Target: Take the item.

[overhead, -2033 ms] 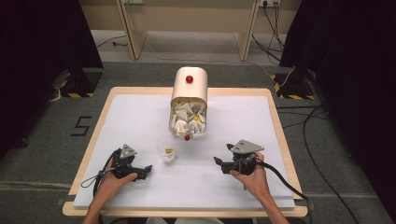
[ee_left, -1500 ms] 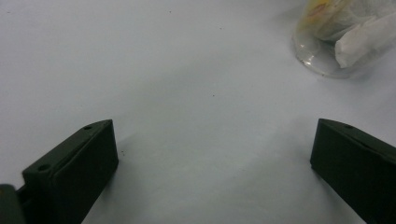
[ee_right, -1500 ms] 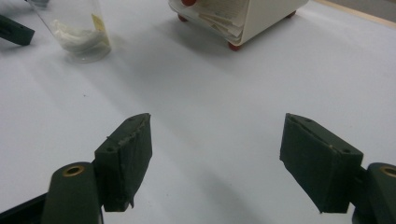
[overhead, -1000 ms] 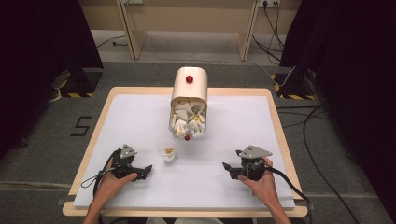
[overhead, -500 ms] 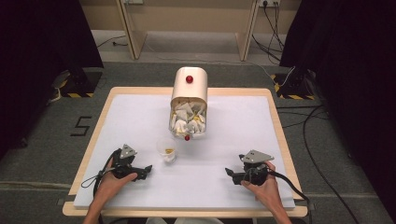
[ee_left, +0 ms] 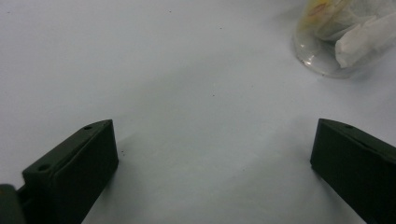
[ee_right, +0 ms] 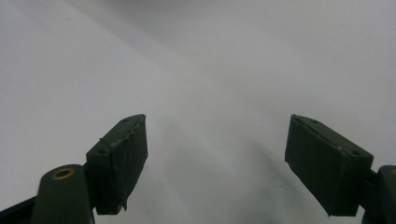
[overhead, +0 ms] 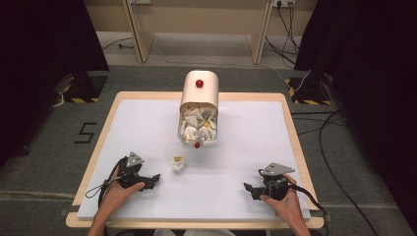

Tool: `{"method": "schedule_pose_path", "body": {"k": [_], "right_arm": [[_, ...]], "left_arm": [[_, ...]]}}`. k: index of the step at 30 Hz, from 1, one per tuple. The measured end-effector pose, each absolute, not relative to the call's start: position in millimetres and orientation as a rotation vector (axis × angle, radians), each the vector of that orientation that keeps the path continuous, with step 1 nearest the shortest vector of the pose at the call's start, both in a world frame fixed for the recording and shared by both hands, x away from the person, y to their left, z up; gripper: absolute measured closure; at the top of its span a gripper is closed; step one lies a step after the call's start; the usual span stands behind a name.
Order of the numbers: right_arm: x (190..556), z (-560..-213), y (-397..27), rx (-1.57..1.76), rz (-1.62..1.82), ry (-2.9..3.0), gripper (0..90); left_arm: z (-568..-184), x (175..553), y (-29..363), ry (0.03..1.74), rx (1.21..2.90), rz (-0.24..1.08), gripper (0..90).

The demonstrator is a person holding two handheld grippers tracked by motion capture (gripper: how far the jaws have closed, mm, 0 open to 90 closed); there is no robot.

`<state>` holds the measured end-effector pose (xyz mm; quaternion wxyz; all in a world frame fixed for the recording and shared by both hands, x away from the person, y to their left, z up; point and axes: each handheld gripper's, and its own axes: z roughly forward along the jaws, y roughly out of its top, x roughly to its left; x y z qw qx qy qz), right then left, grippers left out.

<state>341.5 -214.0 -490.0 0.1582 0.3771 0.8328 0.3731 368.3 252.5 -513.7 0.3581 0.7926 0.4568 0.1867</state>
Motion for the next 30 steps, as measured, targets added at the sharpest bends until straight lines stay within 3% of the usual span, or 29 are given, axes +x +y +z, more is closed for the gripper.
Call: {"method": "schedule_pose_path", "body": {"k": [30], "right_arm": [[335.9,-503.2,-214.9,1.028,1.036,2.427,14.8]], "left_arm": [[-513.7,368.3,252.5,1.179,2.045,0.482,0.0]]}}
